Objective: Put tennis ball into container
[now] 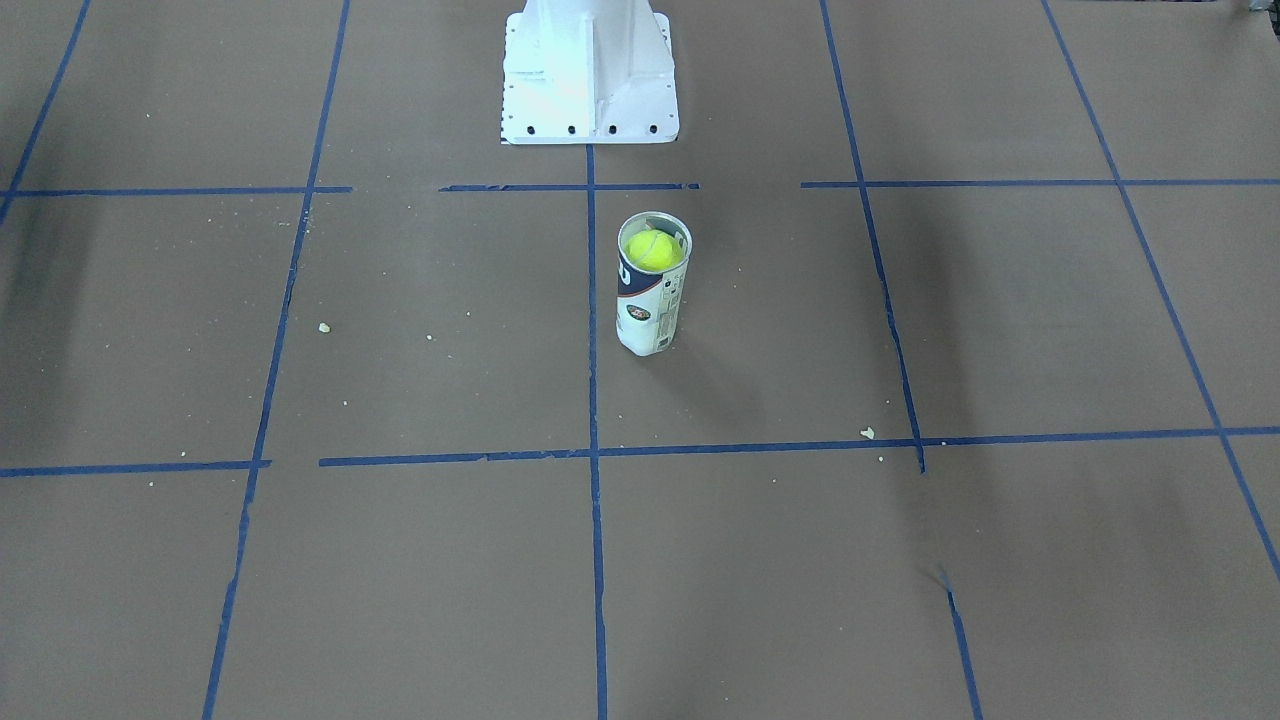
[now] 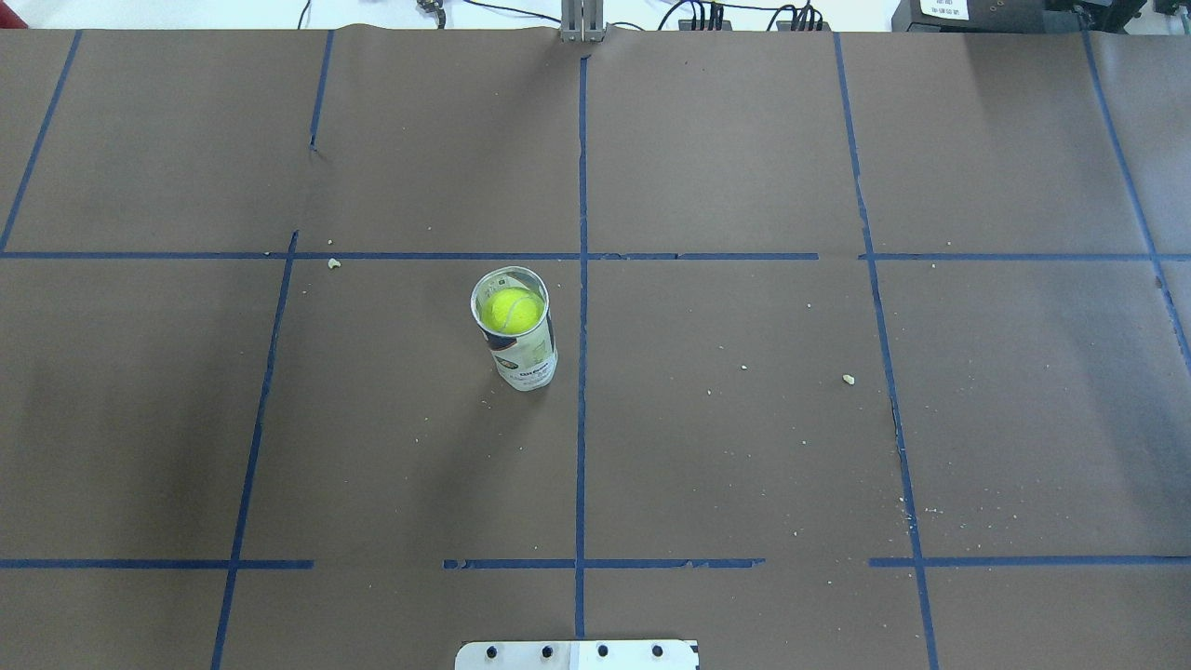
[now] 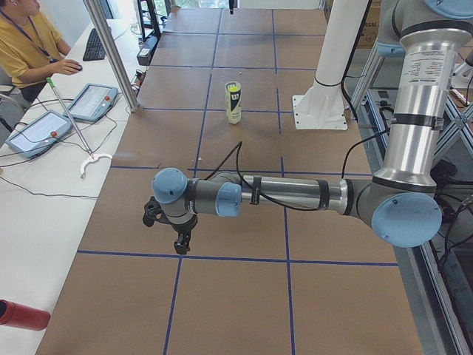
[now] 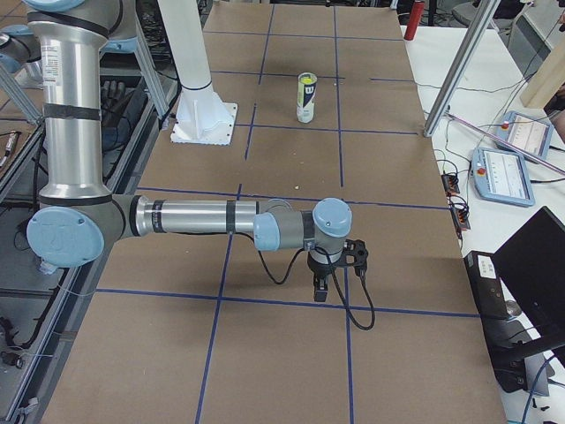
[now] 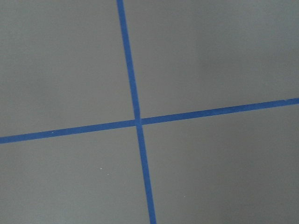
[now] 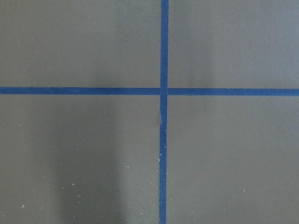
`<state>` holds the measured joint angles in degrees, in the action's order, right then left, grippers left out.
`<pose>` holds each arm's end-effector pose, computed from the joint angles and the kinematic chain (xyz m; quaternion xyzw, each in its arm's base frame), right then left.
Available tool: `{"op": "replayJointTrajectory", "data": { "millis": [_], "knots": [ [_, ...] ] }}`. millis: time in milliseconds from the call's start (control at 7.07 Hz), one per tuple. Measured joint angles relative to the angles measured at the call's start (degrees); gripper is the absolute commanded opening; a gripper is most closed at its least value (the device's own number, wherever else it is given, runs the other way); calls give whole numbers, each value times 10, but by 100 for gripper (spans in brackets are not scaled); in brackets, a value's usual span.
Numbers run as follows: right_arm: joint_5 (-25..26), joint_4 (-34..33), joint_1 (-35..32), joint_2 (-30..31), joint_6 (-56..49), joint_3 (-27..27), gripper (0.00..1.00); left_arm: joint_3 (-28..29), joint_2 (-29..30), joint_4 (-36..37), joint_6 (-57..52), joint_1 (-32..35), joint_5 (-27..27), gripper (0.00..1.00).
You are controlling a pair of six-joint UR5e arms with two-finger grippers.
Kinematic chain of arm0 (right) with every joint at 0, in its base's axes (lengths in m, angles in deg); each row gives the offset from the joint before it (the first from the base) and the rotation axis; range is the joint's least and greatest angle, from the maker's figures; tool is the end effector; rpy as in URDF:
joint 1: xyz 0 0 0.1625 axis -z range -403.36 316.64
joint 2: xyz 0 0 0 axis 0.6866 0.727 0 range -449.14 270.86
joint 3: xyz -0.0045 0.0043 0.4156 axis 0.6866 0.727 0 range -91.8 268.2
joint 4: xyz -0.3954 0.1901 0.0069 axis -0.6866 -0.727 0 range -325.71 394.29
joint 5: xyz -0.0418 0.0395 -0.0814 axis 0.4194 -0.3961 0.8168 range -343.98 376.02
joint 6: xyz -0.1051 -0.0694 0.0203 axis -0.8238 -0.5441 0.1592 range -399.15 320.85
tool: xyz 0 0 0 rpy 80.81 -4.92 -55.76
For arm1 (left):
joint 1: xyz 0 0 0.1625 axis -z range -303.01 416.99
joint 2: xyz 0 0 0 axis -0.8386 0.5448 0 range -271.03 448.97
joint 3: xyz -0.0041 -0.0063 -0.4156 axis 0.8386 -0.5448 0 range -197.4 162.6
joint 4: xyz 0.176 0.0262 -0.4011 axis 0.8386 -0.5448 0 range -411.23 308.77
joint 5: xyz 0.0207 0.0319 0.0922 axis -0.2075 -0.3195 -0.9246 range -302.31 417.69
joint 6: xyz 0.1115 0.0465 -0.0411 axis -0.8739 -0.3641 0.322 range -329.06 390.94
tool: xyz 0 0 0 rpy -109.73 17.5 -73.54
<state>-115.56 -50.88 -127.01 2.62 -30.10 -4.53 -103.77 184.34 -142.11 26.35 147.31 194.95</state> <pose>-0.0086 -0.5162 0.6558 -0.0007 -0.3576 0.0041 0.9339 -0.0427 -0.5601 0.6456 0.0380 0.3995 0.0433 0.9149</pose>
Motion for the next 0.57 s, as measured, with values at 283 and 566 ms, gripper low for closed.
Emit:
{"op": "replayJointTrajectory", "data": {
  "millis": [283, 566],
  "knots": [
    [0, 0, 0, 0, 0, 0, 100, -12, 2, 45, -19, 21, -13, 100],
    [0, 0, 0, 0, 0, 0, 100, -40, -16, 27, -19, 27, -27, 100]
  ]
}}
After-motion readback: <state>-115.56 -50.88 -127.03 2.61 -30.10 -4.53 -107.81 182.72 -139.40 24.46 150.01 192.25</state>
